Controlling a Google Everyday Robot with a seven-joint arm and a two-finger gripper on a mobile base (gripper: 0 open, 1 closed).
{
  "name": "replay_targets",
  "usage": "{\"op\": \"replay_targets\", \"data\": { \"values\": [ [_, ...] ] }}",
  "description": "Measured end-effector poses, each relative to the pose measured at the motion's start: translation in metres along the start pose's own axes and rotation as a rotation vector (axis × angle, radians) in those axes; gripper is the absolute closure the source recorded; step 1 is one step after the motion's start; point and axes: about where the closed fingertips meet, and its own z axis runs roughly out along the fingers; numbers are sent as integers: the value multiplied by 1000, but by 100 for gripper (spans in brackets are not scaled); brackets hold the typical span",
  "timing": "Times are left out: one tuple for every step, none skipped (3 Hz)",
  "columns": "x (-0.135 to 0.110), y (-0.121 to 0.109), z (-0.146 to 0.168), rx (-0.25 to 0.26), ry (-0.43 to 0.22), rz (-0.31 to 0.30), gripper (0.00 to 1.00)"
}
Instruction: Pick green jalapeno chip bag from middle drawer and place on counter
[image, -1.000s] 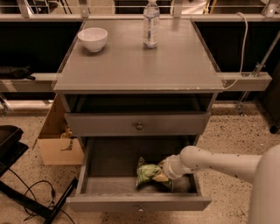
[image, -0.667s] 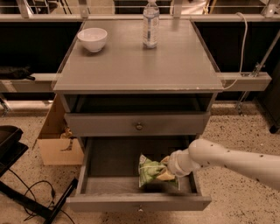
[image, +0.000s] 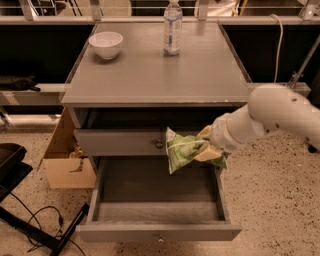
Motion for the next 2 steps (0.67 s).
{"op": "replay_targets", "data": {
  "values": [
    [-50, -43, -75, 35, 47, -41, 100],
    [-83, -75, -125, 36, 90, -25, 100]
  ]
}}
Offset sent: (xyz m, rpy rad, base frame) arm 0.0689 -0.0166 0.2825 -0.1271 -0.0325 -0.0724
